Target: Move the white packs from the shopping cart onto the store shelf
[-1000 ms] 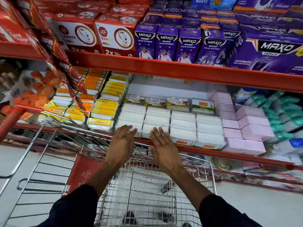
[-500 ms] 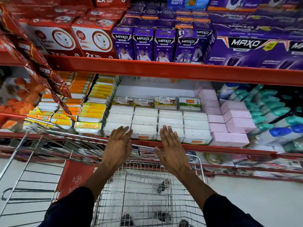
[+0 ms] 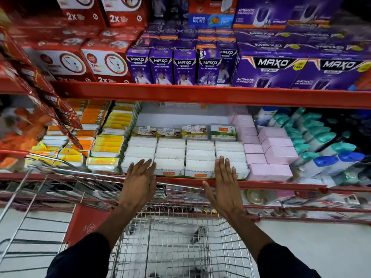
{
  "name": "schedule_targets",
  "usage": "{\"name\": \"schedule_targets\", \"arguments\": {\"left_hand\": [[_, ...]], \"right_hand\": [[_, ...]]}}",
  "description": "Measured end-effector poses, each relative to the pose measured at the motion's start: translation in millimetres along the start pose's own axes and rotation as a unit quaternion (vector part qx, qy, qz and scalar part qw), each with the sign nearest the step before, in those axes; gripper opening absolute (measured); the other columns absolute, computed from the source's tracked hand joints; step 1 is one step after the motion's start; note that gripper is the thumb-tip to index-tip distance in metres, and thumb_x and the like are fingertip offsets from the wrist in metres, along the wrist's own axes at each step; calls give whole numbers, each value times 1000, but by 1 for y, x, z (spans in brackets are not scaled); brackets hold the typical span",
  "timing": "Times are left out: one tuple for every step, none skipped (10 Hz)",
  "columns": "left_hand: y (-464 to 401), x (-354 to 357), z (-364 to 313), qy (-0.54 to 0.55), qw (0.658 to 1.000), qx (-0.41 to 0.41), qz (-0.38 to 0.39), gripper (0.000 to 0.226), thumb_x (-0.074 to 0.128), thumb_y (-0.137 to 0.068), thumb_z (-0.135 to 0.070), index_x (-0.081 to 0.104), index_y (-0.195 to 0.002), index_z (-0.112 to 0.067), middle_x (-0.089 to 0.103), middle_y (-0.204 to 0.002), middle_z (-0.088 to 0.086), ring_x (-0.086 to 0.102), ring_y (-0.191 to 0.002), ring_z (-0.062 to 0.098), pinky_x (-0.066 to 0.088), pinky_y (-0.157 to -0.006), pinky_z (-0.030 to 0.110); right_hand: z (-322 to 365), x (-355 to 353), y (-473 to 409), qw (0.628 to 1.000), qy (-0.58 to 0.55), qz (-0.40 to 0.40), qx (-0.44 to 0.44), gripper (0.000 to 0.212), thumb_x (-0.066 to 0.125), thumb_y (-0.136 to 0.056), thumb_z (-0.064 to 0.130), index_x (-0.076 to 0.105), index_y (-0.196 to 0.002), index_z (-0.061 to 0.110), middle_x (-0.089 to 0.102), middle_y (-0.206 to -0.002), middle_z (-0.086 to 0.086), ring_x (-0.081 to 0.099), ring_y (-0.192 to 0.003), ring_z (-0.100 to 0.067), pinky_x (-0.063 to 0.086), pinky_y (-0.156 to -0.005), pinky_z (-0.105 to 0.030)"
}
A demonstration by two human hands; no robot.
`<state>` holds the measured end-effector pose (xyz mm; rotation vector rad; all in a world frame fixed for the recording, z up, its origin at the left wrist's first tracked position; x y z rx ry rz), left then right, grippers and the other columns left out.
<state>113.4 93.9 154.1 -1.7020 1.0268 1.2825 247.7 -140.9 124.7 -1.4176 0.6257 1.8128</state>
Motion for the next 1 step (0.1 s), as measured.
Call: {"name": "schedule_targets", "arguments": {"left_hand": [[-1, -22, -17, -8, 999, 9, -40, 51, 37, -94, -36, 52, -138, -14, 49, -149, 7, 39, -142, 26, 28, -119, 53]], "right_hand": [[12, -31, 1, 999, -4, -49, -16, 80, 31, -99, 56, -2, -153, 8, -8, -163, -11, -13, -150, -22, 14, -122, -50]]}}
Point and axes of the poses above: each hand's wrist, its own y-axis away from the middle knuckle, its own x-axis out of the palm, z = x × y, the point moved 5 cm from there along -y, towards the middle knuckle
